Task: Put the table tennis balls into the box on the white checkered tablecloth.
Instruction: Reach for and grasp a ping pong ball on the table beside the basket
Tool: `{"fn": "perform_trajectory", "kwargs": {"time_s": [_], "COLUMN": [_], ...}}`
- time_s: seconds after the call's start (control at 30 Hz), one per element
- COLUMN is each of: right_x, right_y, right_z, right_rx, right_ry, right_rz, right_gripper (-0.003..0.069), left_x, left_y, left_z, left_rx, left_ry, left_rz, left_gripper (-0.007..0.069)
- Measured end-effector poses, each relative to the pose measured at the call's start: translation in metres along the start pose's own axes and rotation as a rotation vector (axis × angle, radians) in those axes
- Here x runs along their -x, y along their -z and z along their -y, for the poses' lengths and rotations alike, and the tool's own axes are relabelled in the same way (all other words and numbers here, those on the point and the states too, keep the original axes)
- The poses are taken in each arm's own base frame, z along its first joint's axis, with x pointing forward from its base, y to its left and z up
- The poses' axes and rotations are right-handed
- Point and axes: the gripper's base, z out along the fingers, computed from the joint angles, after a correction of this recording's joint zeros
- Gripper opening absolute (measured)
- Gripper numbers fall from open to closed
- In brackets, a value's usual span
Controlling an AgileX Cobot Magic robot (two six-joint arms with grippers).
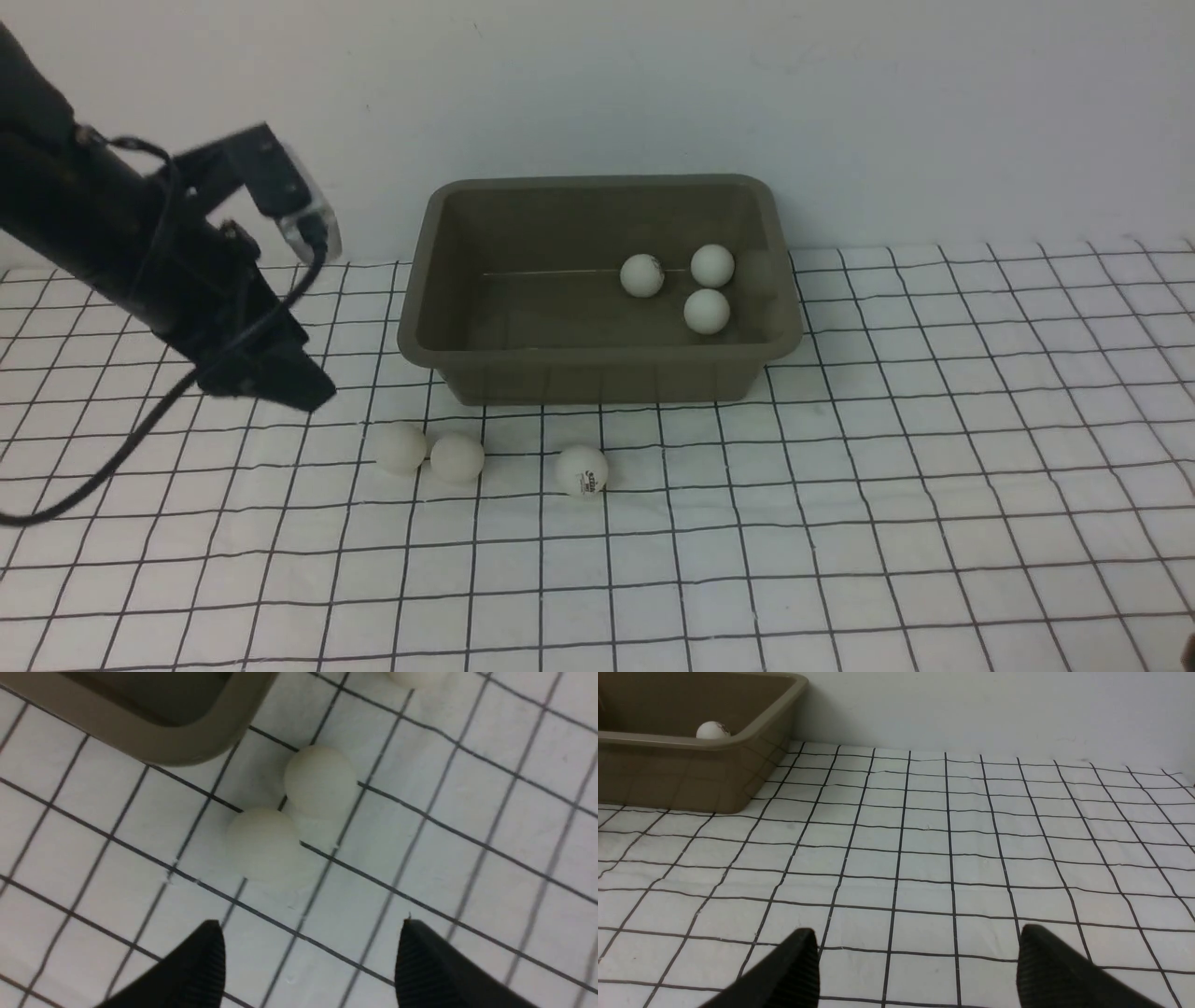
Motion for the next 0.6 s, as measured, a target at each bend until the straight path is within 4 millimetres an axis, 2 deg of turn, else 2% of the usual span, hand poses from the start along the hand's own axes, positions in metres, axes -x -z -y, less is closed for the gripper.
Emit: {"fn": "perform_trajectory", "kwargs": {"time_s": [0.17, 0.3, 0.47, 0.6], "right_x": [0.0, 0.0, 0.0, 0.0], "right_y": [0.0, 0.0, 0.0, 0.0], "right_z": [0.0, 0.0, 0.0, 0.0], "right_rx": [0.0, 0.0, 0.0, 0.0], "right_ry": [0.0, 0.0, 0.0, 0.0], "right_rz": [0.0, 0.0, 0.0, 0.0], "right_gripper": [0.0515, 0.0515, 0.0515, 0.0515], "left_x": [-0.011, -0.012, -0.026, -0.032], "left_y": [-0.031, -0.056, -0.089, -0.102], "left_z": [-0.01, -0.022, -0.03, -0.032], "left_rx": [0.071, 0.063, 0.003, -0.017], "left_ry": [-0.054, 0.028, 0.073, 0.094], "left_rz": [0.056, 0.117, 0.068, 0.051], "left_gripper": [0.0436, 0.0453, 0.0482, 0.0482]}}
